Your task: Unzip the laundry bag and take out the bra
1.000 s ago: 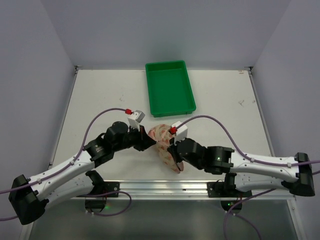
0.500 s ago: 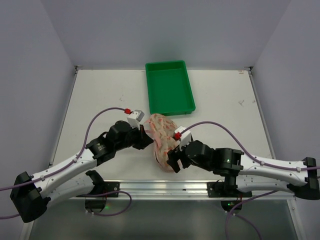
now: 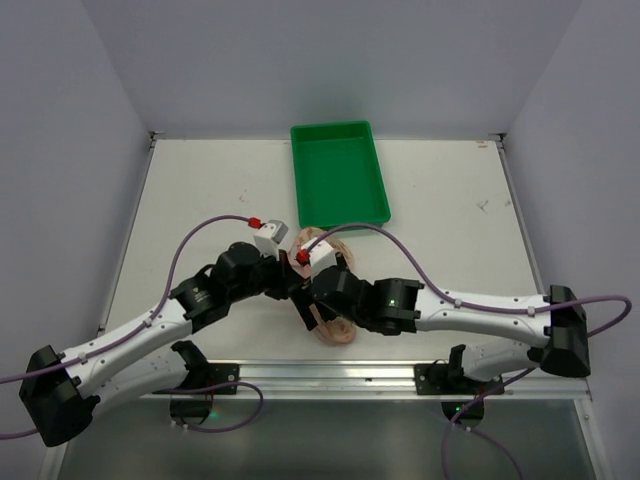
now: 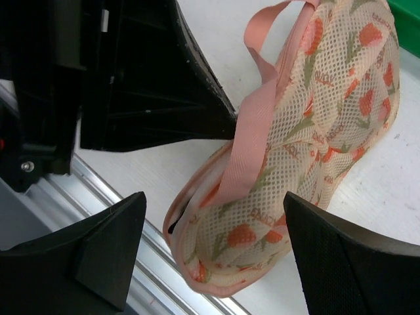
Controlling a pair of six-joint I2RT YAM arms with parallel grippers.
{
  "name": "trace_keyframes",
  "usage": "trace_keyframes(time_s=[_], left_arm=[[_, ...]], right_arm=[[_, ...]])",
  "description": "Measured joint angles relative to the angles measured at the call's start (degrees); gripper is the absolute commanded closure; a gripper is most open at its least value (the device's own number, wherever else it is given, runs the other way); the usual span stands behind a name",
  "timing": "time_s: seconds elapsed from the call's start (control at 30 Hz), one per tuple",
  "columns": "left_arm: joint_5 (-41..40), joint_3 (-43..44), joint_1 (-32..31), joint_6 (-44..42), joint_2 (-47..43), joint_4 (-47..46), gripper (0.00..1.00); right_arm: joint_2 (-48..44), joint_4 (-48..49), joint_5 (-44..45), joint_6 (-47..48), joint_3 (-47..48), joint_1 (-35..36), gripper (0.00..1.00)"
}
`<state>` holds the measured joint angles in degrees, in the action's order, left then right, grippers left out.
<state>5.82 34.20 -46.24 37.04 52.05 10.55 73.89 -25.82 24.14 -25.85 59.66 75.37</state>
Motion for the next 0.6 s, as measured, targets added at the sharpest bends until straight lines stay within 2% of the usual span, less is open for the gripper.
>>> trace_keyframes(time_s=[0.17,0.23,0.27,0.3,0.4,0.43,0.47,0.5,0.6], left_arm=[[0.37,0.00,-0.09,0.46,-0.96,-0.04,1.00],[0.44,0.00,-0.17,0.52,-0.96,-0.07,1.00],[0.48,0.00,-0.31,0.72,-0.98,-0.07,1.00],[0.57,0.00,-0.39,0.87,-0.98,-0.09,1.00],[0.63,-0.02,-0.46,0.92,-1.03,-0.09,1.00],[0.61,-0.02,-0.46,0.94,-1.09,-0.02,1.00],[0.61,-0.09,-0.46,0.92,-1.20,0.07,1.00],[0.61,-0.24,-0.46,0.94,-1.27,0.11,1.00],[0.83,-0.35,-0.74,0.94,-1.31,0.68,1.00]], right_arm=[[4.87,-0.37,1.90,-1.88,0.83,0.00,0.15],[5.92,-0.24,2.54,-2.49,0.81,0.00,0.24],[6.34,-0.22,3.08,-2.84,0.79,0.00,0.30],[6.60,-0.17,3.58,-3.23,0.74,0.00,0.46],[6.71,0.15,5.01,-4.46,-0.09,0.00,0.70],[6.69,0.15,5.33,-4.90,-0.46,0.00,0.87],[6.47,0.31,5.42,-5.09,-0.96,0.00,0.95],[5.97,0.42,5.53,-5.49,-1.62,0.11,1.00],[2.43,1.42,5.14,-5.79,-4.87,0.09,1.00]])
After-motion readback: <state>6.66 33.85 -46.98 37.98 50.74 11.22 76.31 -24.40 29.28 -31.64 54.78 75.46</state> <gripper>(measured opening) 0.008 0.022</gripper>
